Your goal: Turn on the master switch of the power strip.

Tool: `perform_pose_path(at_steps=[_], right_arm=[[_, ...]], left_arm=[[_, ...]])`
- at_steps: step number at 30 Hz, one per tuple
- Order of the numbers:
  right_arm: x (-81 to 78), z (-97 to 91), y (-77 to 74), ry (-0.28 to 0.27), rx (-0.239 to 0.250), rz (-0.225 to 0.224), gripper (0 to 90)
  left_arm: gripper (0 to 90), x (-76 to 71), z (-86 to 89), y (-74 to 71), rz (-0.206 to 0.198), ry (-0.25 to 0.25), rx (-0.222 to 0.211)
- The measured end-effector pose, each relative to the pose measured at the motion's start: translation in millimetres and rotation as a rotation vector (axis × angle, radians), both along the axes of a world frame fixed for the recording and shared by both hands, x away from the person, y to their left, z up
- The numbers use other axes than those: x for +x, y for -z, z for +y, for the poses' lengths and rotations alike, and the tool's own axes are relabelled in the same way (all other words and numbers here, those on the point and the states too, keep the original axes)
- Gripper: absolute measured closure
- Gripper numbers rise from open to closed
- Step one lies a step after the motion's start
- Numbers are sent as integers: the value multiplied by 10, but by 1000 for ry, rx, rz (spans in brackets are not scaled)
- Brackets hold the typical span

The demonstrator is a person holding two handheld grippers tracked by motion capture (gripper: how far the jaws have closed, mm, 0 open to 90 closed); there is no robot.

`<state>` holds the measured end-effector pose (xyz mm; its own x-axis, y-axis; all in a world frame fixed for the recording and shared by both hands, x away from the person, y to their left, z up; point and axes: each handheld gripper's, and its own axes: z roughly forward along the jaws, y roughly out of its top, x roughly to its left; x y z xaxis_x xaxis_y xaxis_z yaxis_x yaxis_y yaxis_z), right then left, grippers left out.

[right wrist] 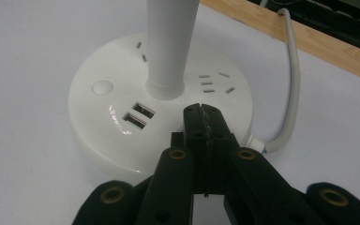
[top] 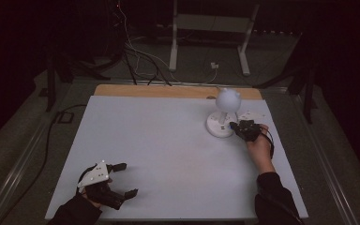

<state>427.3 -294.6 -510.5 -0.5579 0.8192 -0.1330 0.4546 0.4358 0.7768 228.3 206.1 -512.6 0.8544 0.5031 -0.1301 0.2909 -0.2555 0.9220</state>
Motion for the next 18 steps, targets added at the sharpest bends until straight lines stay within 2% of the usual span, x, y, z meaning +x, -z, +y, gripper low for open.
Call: perform_pose_path(at_steps=[6,8,9,10,13,18], right_arm=[[-11,-12,7,4,19,-1,900],[-7,-47,2,8,62,10,900],[-22,-59,-5,-7,62,-15,900],[-28,-65,-13,-6,47,-15,900],[-50,-109,-50,-4,100,-37,900],[-55,-104,-166,3,123,-53,900]], left_arm=[[0,4,0,1,-1,1,-2],[0,6,3,1,1,-1,-4],[0,7,6,1,0,-1,-2],[0,7,8,0,1,-1,-4],[0,13,8,4,1,-3,-3],[0,8,3,1,2,-4,-3]])
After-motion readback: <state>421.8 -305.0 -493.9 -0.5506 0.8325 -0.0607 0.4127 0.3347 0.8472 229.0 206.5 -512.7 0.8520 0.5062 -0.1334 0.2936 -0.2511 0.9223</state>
